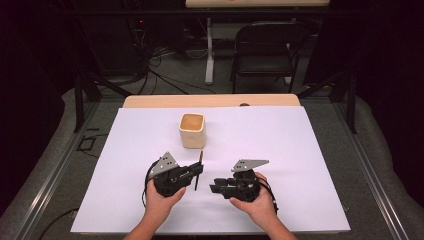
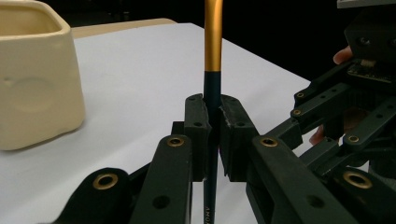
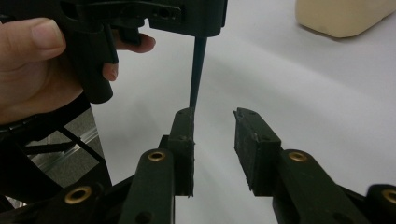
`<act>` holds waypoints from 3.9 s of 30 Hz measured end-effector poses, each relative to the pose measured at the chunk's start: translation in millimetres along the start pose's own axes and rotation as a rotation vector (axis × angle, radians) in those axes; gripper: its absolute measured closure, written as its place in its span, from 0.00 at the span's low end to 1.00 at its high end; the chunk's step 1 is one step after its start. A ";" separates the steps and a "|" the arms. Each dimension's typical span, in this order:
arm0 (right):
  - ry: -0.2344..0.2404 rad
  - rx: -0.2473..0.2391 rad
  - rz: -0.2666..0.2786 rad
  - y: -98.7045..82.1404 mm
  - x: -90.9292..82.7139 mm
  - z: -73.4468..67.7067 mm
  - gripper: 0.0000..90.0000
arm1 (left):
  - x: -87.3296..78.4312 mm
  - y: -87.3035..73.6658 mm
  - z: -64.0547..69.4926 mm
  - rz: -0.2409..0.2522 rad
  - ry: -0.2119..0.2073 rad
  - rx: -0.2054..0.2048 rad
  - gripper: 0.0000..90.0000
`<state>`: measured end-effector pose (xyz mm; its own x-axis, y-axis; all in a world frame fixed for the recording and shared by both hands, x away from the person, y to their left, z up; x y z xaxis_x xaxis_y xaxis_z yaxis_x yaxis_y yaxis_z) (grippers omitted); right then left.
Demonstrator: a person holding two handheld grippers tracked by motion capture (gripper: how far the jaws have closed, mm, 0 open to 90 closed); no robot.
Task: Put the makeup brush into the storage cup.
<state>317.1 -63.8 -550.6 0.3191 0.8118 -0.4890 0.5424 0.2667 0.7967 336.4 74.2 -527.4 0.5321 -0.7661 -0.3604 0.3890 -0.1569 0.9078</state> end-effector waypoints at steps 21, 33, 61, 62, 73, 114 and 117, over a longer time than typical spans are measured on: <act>0.046 0.096 0.053 6.6 9.2 2.8 0.80 | 8.6 6.3 14.7 0.018 -0.045 0.005 0.92; 0.065 0.107 0.044 6.4 14.8 1.6 0.80 | 10.6 7.5 18.8 0.019 -0.048 0.007 0.92; 0.054 0.057 0.022 6.8 22.1 -0.8 0.91 | 12.4 7.3 21.0 0.015 -0.059 0.002 0.92; 0.056 0.055 0.023 6.9 22.5 -1.0 0.92 | 12.4 7.2 21.1 0.015 -0.059 0.003 0.92; 0.061 0.041 0.010 6.4 22.1 -1.0 0.94 | 12.5 6.8 21.3 0.011 -0.063 0.004 0.92; -0.015 -0.097 -0.085 0.5 21.1 -3.4 0.95 | 2.1 21.5 19.4 -0.012 -0.076 -0.031 0.74; -0.028 -0.113 -0.098 0.1 21.5 -4.0 0.95 | 1.6 22.2 19.3 -0.015 -0.072 -0.028 0.75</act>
<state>320.9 -44.3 -559.7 0.2915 0.7647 -0.5746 0.4811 0.4020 0.7791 331.3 57.5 -503.7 0.4707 -0.8070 -0.3566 0.4181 -0.1519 0.8956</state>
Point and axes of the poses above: each handheld gripper's, and its own axes: x roughly forward along the jaws, y roughly out of its top, z roughly to its right, the point moved 7 cm from there along x, roughly forward along the jaws, and after that the axes turned 1 degree about y, right-handed, at the moved point
